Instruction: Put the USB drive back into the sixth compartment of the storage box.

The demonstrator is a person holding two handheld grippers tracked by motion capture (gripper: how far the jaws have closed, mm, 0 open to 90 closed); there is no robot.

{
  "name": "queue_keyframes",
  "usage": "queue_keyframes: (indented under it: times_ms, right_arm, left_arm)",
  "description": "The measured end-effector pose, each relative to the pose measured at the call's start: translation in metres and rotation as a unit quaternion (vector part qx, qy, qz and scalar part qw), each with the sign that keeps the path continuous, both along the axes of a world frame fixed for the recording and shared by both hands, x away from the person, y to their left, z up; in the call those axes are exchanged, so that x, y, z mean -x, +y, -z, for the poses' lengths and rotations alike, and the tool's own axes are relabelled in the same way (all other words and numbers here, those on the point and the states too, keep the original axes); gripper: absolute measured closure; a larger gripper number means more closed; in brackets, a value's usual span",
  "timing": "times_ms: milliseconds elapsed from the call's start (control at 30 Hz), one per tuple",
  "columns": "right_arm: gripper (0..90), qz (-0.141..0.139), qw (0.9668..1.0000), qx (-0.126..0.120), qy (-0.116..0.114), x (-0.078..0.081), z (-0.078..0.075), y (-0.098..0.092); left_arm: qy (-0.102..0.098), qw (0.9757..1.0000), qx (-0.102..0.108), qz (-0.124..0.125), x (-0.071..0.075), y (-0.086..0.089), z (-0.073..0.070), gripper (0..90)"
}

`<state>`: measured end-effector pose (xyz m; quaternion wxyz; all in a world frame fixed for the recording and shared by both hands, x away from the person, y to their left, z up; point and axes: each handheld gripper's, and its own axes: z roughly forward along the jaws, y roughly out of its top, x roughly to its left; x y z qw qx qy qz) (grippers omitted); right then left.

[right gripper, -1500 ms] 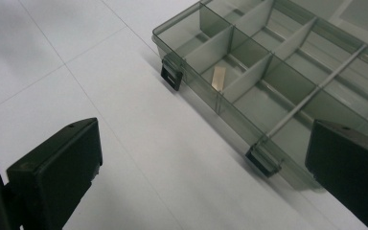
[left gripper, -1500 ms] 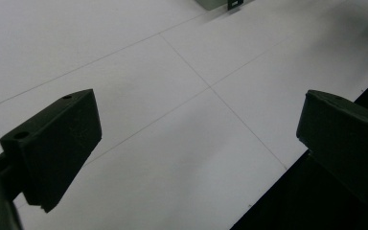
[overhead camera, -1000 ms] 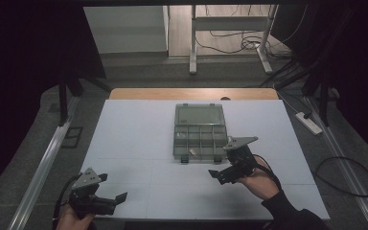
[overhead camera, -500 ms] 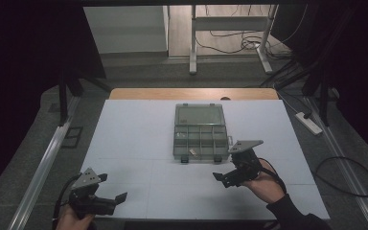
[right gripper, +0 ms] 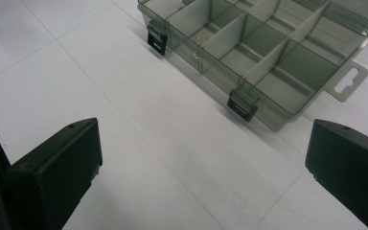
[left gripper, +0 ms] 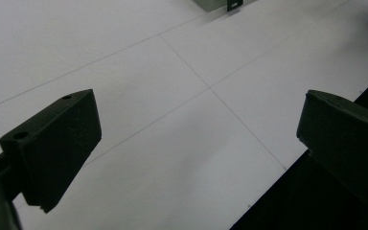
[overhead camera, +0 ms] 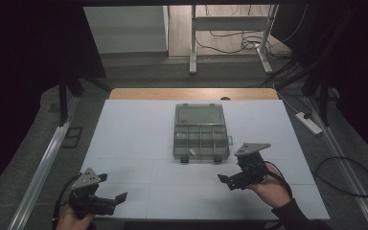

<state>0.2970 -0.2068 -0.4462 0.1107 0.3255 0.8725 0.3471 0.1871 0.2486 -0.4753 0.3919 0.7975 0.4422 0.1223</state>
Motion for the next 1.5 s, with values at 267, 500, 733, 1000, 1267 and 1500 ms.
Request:
queue_keyframes:
  times_ms: [267,500,733,1000,1267,1500]
  right_arm:
    - [0.0,0.011,0.9999,0.001,0.0,0.004,0.001,-0.007]
    - [0.0,0.017,0.9998,0.005,-0.001,0.008,0.001,-0.012]
    - [0.0,0.025,0.9997,0.001,-0.002,0.011,0.001,-0.018]
    - [0.0,0.035,0.9994,-0.004,-0.006,0.016,0.0,-0.027]
    - [0.0,0.05,0.9986,-0.013,-0.011,0.024,-0.002,-0.04]
    - [0.0,0.058,0.9981,-0.014,-0.012,0.03,-0.003,-0.047]
  left_arm:
    - [0.002,1.0,-0.002,-0.001,-0.001,-0.001,0.0,1.4]
    - [0.003,1.0,-0.006,-0.003,-0.001,-0.002,0.0,1.1]
    - [0.005,0.9999,-0.012,-0.004,-0.002,-0.003,0.0,0.2]
    - [0.001,0.9999,-0.011,-0.006,-0.002,-0.003,0.0,0.0]
    - [0.0,0.9999,-0.01,-0.005,-0.002,-0.004,0.0,0.0]
    - [0.0,0.9999,-0.01,-0.003,-0.002,-0.003,0.0,0.1]
